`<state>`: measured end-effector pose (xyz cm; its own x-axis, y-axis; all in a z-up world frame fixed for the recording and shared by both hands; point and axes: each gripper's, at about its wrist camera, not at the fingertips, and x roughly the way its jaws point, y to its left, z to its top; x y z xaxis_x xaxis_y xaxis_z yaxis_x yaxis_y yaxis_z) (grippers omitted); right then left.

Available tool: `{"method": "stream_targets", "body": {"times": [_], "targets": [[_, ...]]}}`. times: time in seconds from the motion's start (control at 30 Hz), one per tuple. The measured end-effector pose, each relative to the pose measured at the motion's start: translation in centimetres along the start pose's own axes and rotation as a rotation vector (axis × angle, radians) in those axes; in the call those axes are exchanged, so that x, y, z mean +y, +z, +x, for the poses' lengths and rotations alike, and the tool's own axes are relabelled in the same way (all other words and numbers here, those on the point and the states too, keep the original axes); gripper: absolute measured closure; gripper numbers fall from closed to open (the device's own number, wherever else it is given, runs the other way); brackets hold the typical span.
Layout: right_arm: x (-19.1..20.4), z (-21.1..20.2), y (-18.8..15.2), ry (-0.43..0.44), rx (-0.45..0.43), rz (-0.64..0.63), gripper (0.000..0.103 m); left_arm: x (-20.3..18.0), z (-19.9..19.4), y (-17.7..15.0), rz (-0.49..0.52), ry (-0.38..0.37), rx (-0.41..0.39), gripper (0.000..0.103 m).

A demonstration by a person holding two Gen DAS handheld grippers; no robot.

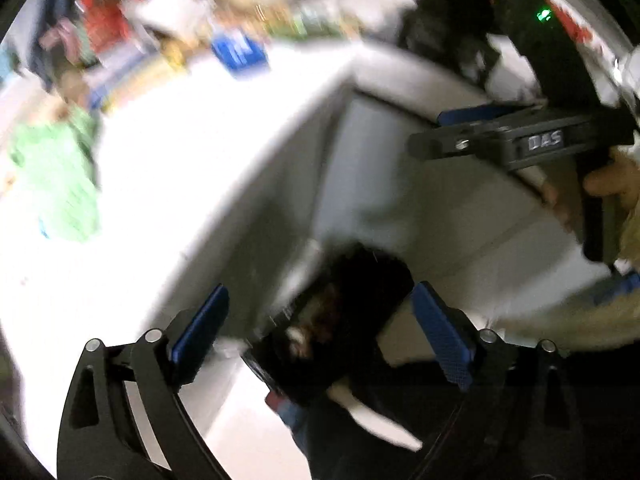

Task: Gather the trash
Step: 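Grasp the blue tissue pack with the right tool, then grasp the white paper sheet with the left tool while the right holds the tissue pack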

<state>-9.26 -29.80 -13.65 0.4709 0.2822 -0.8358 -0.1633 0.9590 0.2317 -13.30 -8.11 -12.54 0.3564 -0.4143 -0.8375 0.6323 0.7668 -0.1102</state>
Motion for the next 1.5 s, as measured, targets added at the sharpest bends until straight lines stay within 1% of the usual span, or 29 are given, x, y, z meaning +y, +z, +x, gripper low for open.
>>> {"method": "stream_targets", "body": {"times": [0.07, 0.17, 0.27, 0.33, 0.37, 0.43, 0.53, 0.63, 0.7, 0.73, 0.77, 0.8, 0.83, 0.87, 0.9, 0.93, 0.97, 1.03, 1.17, 1.33, 1.43, 1.47, 1.5], "targets": [[1.7, -1.1, 3.2, 0.01, -0.086, -0.044, 0.005, 1.2, -1.9, 1.1, -0.035, 0.053, -0.061, 0.012], [3.6, -1.0, 7.1, 0.011, -0.155, -0.098, 0.005, 3.5, -3.7, 2.6, -0.115, 0.193, -0.122, 0.012], [4.8, 0.7, 10.1, -0.017, -0.175, -0.132, 0.005, 6.1, -4.7, 2.7, -0.203, 0.318, -0.147, 0.012], [5.1, 2.7, 11.7, -0.049, -0.168, -0.14, 0.005, 7.8, -5.2, 2.8, -0.247, 0.382, -0.144, 0.012], [5.3, 3.8, 12.5, -0.077, -0.159, -0.136, 0.005, 8.4, -5.6, 2.6, -0.262, 0.395, -0.145, 0.012], [5.1, 5.5, 13.5, -0.108, -0.14, -0.126, 0.005, 9.0, -5.8, 1.8, -0.286, 0.391, -0.144, 0.012], [5.4, 7.9, 14.5, -0.131, -0.14, -0.107, 0.005, 9.7, -6.5, 0.8, -0.297, 0.396, -0.127, 0.012], [4.6, 10.0, 14.7, -0.169, -0.107, -0.054, 0.005, 10.2, -6.5, 0.3, -0.302, 0.39, -0.115, 0.012], [3.9, 11.0, 14.8, -0.167, -0.103, -0.004, 0.008, 10.2, -6.5, 0.1, -0.3, 0.389, -0.114, 0.012], [3.7, 11.4, 14.9, -0.17, -0.104, 0.005, 0.015, 10.4, -6.2, 0.2, -0.299, 0.389, -0.115, 0.012], [3.6, 11.9, 15.0, -0.185, -0.099, 0.006, 0.02, 10.5, -6.2, 0.2, -0.298, 0.39, -0.117, 0.012], [3.7, 12.4, 15.2, -0.196, -0.087, -0.001, 0.022, 10.6, -6.2, 0.1, -0.299, 0.391, -0.117, 0.012], [3.7, 12.9, 15.2, -0.205, -0.078, -0.011, 0.032, 10.7, -6.2, -0.1, -0.301, 0.391, -0.113, 0.012], [4.0, 12.8, 15.2, -0.219, -0.093, -0.031, 0.039, 10.8, -6.2, -0.2, -0.304, 0.392, -0.109, 0.012], [4.0, 12.9, 15.2, -0.22, -0.102, -0.042, 0.044, 11.0, -6.1, -0.3, -0.307, 0.392, -0.107, 0.012], [3.8, 12.7, 15.3, -0.22, -0.104, -0.034, 0.055, 11.1, -6.1, -0.5, -0.312, 0.391, -0.105, 0.012], [3.5, 12.5, 15.4, -0.209, -0.103, -0.012, 0.062, 11.3, -6.0, -0.6, -0.317, 0.391, -0.104, 0.012], [2.9, 12.0, 15.4, -0.201, -0.101, 0.025, 0.063, 11.5, -6.0, -0.7, -0.324, 0.388, -0.105, 0.012], [2.2, 10.8, 14.8, -0.18, -0.108, 0.047, 0.063, 11.8, -5.9, -0.6, -0.327, 0.386, -0.114, 0.012], [1.9, 7.1, 14.2, -0.129, -0.166, 0.075, 0.063, 12.2, -5.4, 0.4, -0.323, 0.371, -0.123, 0.012], [2.0, 4.4, 13.7, -0.102, -0.211, 0.078, 0.063, 12.7, -5.0, 2.8, -0.279, 0.338, -0.171, 0.012], [1.9, 3.4, 13.5, -0.096, -0.224, 0.084, 0.063, 12.8, -4.9, 3.7, -0.268, 0.319, -0.19, 0.012], [1.8, 2.6, 13.3, -0.087, -0.233, 0.093, 0.063, 13.2, -4.4, 5.4, -0.258, 0.284, -0.214, 0.012]]}}
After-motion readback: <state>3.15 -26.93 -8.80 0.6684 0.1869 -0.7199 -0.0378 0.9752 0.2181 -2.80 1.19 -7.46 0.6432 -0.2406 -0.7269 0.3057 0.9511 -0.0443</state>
